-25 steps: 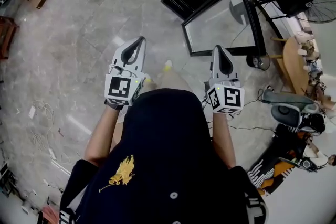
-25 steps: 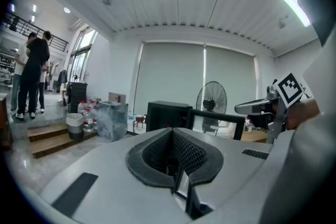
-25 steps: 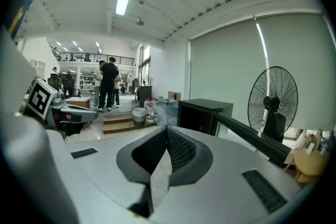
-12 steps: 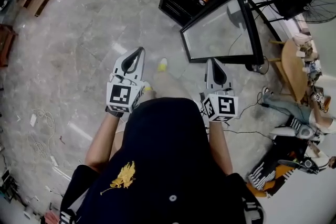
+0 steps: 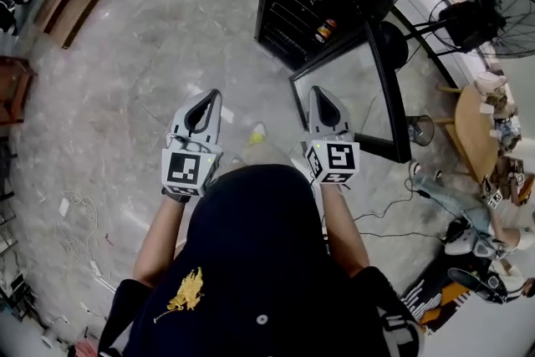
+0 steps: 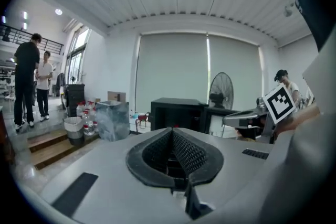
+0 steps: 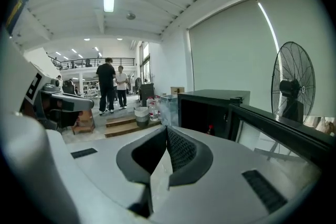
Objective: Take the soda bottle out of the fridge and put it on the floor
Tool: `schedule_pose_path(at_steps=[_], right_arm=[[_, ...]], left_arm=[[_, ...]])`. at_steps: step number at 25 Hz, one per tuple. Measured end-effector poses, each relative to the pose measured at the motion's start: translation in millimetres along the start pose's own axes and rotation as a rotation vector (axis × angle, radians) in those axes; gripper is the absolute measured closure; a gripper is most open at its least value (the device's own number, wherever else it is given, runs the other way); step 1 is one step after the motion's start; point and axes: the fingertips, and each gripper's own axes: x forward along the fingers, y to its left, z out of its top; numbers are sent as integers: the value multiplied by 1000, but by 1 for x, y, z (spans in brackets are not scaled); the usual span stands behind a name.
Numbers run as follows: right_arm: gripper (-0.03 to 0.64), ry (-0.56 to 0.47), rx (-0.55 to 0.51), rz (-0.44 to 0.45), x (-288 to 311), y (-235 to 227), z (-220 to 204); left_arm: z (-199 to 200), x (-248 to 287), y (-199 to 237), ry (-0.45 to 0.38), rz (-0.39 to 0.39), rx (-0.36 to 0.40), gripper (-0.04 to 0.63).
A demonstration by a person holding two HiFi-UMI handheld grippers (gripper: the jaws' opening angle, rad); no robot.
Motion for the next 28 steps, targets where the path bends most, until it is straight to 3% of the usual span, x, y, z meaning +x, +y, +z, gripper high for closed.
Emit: schedule_pose_path(at_steps=[11, 17, 22, 28], right_arm=[[620, 62, 1, -19, 137, -46, -18], [620, 58, 22, -175, 216, -87, -10], [613, 107, -7, -308, 285, -125, -20], [438, 250, 26, -426, 353, -185, -62]], left_arm=[[-5, 79, 34, 3, 44, -86, 577], [-10, 90, 49, -7, 12, -71, 577], [-22, 84, 80, 17, 1, -121, 577], [-35, 82, 107, 84, -8, -125, 577]])
